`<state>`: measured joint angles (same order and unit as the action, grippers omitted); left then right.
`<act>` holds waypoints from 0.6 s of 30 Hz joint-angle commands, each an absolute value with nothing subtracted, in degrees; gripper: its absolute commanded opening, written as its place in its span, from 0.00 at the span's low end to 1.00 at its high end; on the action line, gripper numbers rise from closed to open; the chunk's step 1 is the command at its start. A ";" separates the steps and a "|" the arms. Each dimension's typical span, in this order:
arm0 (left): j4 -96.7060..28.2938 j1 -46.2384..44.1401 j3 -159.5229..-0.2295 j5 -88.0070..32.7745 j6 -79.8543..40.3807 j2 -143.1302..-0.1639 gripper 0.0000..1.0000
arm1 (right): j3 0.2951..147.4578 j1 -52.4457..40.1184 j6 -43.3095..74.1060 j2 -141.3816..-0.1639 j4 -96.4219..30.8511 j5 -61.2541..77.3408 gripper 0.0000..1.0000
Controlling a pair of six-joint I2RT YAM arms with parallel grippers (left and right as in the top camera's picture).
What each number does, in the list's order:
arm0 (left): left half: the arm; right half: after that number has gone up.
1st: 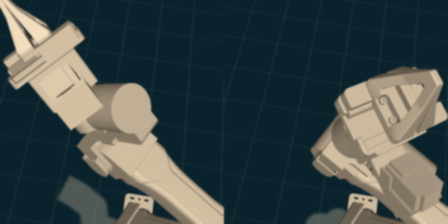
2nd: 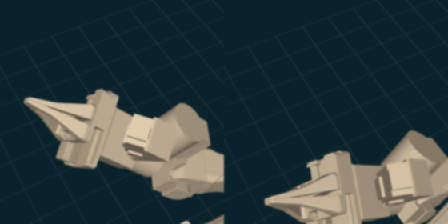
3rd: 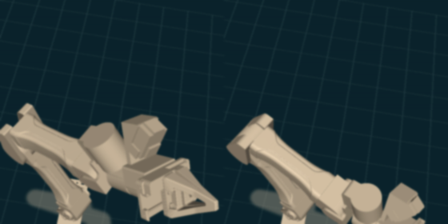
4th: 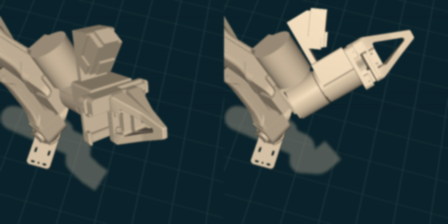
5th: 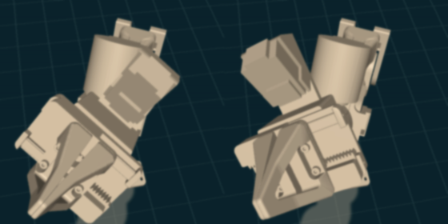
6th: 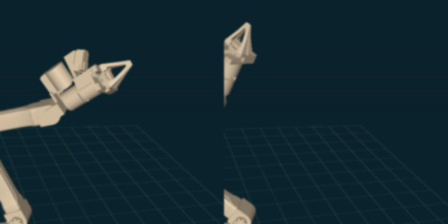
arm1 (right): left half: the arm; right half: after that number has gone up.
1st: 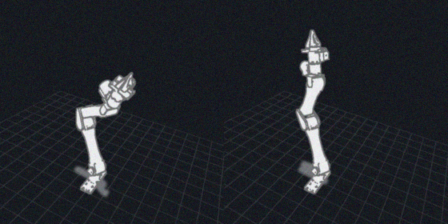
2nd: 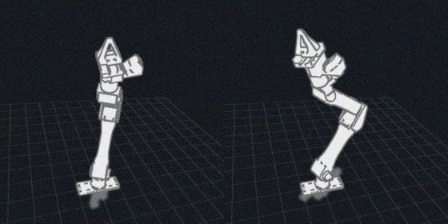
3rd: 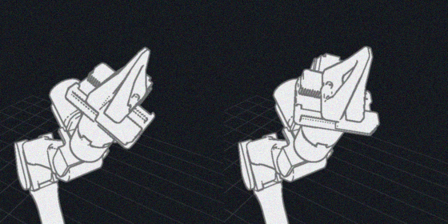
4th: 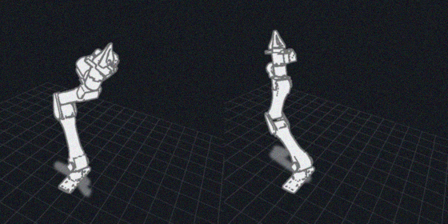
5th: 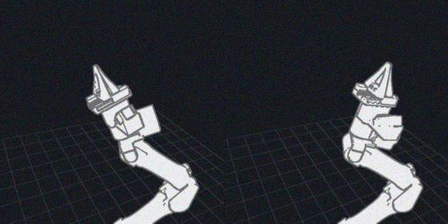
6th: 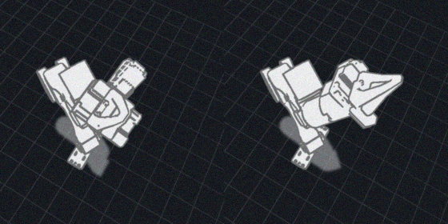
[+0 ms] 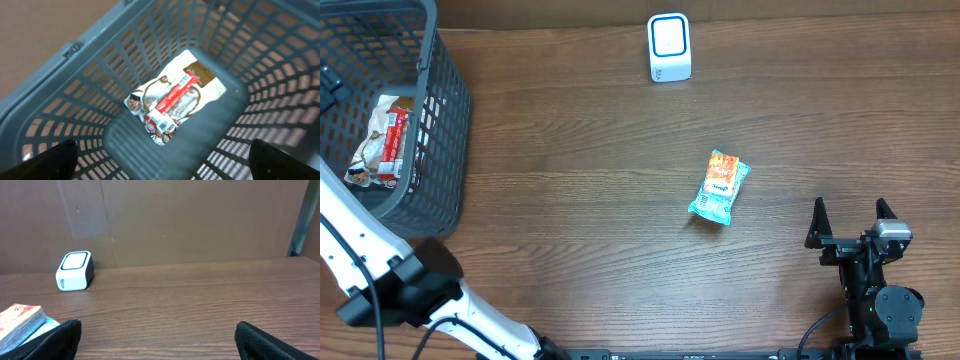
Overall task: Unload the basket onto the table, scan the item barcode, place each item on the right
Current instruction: 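Reach the left gripper into the basket and grasp the clear bread bag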
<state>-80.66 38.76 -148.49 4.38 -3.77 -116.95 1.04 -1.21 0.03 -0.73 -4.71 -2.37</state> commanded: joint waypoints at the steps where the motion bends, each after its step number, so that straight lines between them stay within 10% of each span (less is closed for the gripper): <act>1: -79.99 39.66 -149.29 1.43 -1.13 -121.97 1.00 | 0.45 -0.99 0.21 -0.16 -4.47 -2.85 1.00; 18: -75.37 39.64 -149.29 1.43 8.38 -141.97 1.00 | 0.45 -0.99 0.21 -0.16 -4.49 -2.87 1.00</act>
<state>-75.59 39.75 -148.51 2.09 5.06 -139.09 1.04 -1.21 -0.01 -0.73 -4.73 -2.37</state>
